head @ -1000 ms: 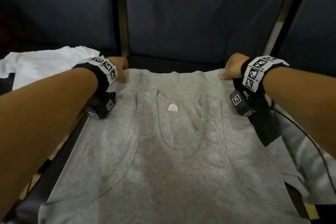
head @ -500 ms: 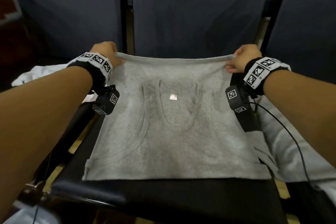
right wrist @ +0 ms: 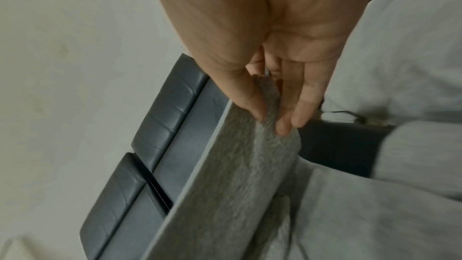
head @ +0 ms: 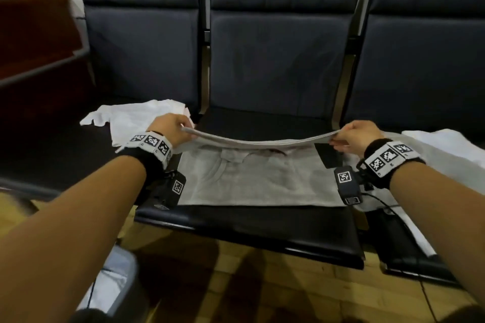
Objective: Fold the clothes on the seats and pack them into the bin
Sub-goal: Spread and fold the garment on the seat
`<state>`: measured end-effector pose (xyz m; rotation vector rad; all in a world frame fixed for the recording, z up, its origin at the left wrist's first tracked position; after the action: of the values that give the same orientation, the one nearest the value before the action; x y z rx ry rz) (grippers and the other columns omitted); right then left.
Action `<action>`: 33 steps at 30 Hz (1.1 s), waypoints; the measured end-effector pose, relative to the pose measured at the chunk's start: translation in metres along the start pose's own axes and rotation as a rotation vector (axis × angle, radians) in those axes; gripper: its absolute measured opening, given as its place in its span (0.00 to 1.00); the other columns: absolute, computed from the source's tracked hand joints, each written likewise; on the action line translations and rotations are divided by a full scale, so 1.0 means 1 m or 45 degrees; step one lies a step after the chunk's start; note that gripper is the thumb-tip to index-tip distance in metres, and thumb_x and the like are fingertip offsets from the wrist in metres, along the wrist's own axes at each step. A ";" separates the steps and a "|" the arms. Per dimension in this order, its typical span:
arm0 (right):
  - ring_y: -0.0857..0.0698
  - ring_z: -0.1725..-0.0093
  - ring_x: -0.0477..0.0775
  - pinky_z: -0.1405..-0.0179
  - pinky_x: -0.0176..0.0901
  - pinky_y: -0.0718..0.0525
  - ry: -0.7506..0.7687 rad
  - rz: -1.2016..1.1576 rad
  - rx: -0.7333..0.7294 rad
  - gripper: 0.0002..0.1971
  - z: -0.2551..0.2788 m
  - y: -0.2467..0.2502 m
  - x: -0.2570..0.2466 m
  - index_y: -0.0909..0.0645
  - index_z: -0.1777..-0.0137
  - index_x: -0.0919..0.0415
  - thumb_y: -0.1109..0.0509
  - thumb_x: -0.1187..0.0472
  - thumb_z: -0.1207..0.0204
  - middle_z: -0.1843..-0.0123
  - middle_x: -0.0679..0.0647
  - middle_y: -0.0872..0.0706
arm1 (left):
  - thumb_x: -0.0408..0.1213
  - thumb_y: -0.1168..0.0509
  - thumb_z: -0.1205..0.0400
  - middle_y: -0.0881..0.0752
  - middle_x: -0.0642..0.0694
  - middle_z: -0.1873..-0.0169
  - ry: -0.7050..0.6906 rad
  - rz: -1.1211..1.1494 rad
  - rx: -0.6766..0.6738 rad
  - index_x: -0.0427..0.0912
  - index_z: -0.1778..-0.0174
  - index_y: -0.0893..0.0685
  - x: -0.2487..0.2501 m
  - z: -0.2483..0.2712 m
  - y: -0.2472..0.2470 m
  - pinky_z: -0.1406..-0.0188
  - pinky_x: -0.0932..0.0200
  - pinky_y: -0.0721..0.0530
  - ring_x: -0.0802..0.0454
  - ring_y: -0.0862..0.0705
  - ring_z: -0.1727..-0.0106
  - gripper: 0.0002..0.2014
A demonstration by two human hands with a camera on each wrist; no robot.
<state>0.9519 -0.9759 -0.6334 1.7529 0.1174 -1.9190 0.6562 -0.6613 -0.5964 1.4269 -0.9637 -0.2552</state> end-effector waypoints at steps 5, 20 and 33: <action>0.15 0.67 0.60 0.64 0.50 0.12 0.078 0.630 -0.066 0.12 0.028 0.006 0.040 0.22 0.72 0.64 0.23 0.74 0.32 0.70 0.63 0.17 | 0.37 0.25 0.26 0.15 0.46 0.61 0.100 0.042 -0.140 0.46 0.58 0.12 -0.019 0.056 -0.033 0.59 0.62 0.25 0.48 0.17 0.56 0.04; 0.12 0.54 0.63 0.62 0.43 0.17 0.176 1.303 -0.307 0.08 0.051 -0.007 0.049 0.18 0.66 0.60 0.23 0.71 0.33 0.61 0.59 0.13 | 0.44 0.22 0.28 0.12 0.55 0.66 0.031 -0.013 -0.374 0.53 0.65 0.11 -0.042 0.082 -0.041 0.57 0.61 0.20 0.57 0.14 0.58 0.04; 0.19 0.39 0.58 0.40 0.48 0.20 0.429 1.339 -0.443 0.16 0.083 -0.106 0.020 0.19 0.39 0.62 0.29 0.53 0.23 0.37 0.58 0.17 | 0.55 0.30 0.23 0.17 0.39 0.55 0.498 -0.136 -0.418 0.31 0.44 0.17 -0.065 0.071 -0.068 0.54 0.53 0.23 0.41 0.19 0.52 0.27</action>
<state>0.8307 -0.9251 -0.6695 1.4267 -0.2848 -0.7913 0.5934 -0.6813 -0.6943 1.1687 -0.5001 -0.1924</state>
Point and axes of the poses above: each hand's wrist, its own z-axis away from the middle knuckle, its own y-axis out of the back of the hand, x = y × z, the point moved 7 cm from there along -z, towards the middle knuckle
